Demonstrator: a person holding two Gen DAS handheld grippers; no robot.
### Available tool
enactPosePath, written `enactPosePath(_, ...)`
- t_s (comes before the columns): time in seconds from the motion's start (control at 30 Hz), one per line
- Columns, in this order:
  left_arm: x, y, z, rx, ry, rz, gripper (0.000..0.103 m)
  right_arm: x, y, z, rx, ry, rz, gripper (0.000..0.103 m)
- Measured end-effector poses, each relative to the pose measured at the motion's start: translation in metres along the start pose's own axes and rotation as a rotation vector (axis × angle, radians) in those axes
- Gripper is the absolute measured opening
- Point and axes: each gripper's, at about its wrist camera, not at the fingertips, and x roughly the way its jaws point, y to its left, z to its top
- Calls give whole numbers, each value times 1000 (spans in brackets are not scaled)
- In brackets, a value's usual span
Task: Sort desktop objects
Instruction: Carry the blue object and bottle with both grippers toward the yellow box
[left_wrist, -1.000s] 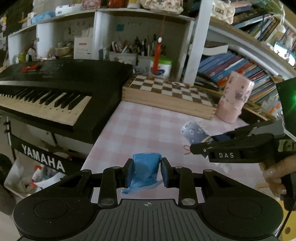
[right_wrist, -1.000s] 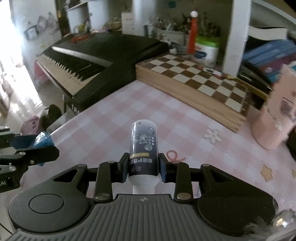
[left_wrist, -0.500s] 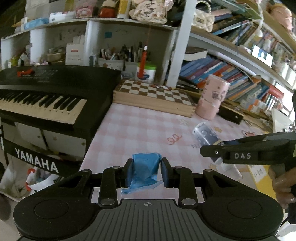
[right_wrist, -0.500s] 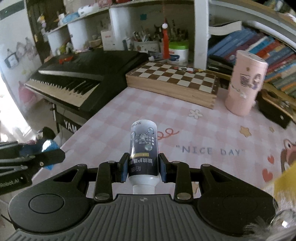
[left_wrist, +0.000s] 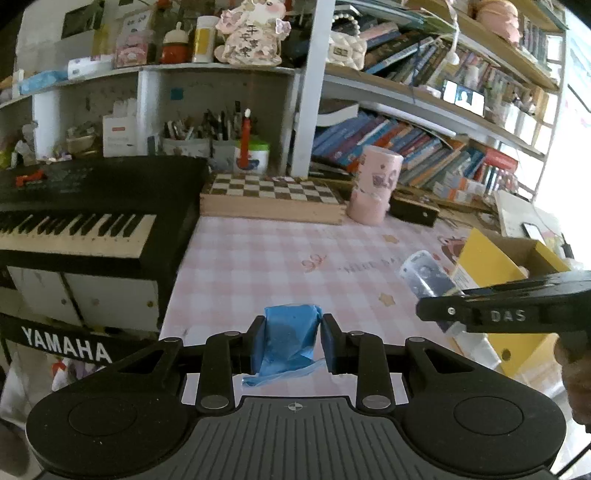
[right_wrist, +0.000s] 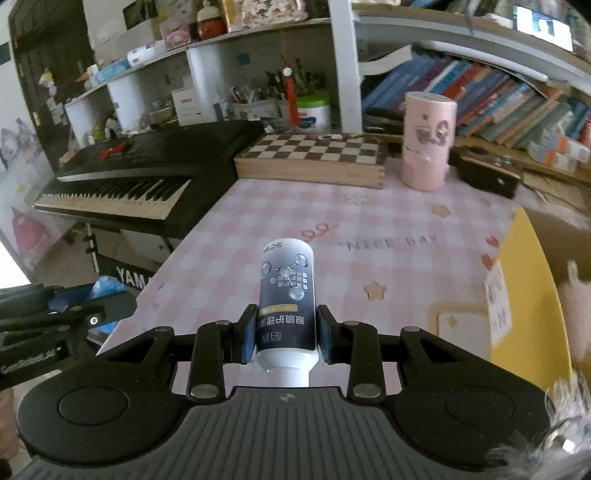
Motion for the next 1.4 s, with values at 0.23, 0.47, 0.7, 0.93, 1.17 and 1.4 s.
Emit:
enactPosePath(0.23,-19,2,-19,15,24,-44,29,-28,15,-39,76,18,-23,30)
enactPosePath(0.47,-36,-1,-32,53,38,-89,29,-48,32,-72,129,39,-35,30)
enactPosePath(0.7,-51,-7,-46,110,60,-134,29,-66,48,-98,164,39,-62,30)
enactPosePath(0.93,-64,-18,-63,168,90,-192,29,-84,57,-126,218,43,-93,30)
enactPosePath(1.17,-69,-33,-77,218,126,-258,29,-101,57,-154,283,55,-138,30)
enactPosePath(1.4,-69,-61,-87,299,158,-345,29,-124,48,-180,371,46,-205,30)
